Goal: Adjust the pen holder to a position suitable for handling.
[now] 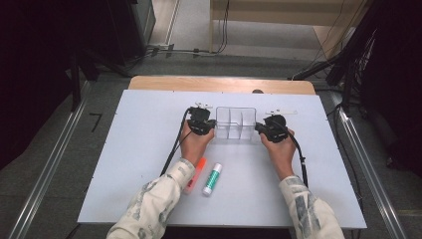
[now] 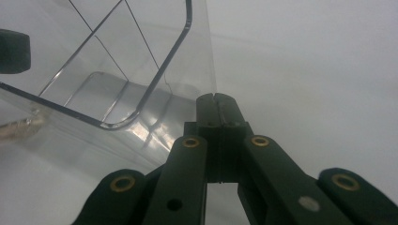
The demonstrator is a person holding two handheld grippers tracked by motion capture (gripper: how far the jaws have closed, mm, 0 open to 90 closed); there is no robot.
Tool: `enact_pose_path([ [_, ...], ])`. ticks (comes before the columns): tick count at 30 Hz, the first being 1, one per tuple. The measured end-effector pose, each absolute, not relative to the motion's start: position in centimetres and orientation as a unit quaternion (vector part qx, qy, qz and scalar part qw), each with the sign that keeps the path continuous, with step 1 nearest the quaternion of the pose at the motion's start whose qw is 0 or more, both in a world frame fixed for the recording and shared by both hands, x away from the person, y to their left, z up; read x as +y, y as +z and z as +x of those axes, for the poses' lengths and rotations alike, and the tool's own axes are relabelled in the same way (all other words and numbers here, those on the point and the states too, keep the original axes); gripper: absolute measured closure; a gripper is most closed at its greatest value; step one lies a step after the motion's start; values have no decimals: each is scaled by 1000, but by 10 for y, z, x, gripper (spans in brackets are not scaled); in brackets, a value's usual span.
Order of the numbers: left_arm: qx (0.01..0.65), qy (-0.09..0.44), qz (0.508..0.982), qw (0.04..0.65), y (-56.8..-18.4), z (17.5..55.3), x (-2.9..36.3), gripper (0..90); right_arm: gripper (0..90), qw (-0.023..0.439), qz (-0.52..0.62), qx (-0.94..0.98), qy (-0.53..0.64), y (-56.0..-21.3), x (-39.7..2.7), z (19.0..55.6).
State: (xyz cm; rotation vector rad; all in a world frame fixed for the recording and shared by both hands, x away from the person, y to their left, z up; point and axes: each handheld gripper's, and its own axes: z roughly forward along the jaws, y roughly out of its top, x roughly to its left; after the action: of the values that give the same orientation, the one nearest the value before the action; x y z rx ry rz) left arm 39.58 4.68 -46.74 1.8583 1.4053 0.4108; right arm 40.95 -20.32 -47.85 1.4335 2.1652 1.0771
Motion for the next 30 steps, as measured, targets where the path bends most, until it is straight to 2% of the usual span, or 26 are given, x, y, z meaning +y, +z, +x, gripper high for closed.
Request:
enact_pose_path([
  [8,535,147,741,378,-467,376,26,900,880,162,511,758,372,-478,-228,388],
  [22,517,173,746,383,-466,368,23,900,877,164,513,755,373,-477,-234,380],
  [24,510,210,740,386,-461,367,32,870,822,183,514,754,367,-476,-234,379],
  [28,530,224,710,406,-451,360,75,833,724,197,525,742,368,-473,-254,374],
  [30,539,232,698,410,-450,352,97,761,634,196,531,738,367,-472,-268,371],
])
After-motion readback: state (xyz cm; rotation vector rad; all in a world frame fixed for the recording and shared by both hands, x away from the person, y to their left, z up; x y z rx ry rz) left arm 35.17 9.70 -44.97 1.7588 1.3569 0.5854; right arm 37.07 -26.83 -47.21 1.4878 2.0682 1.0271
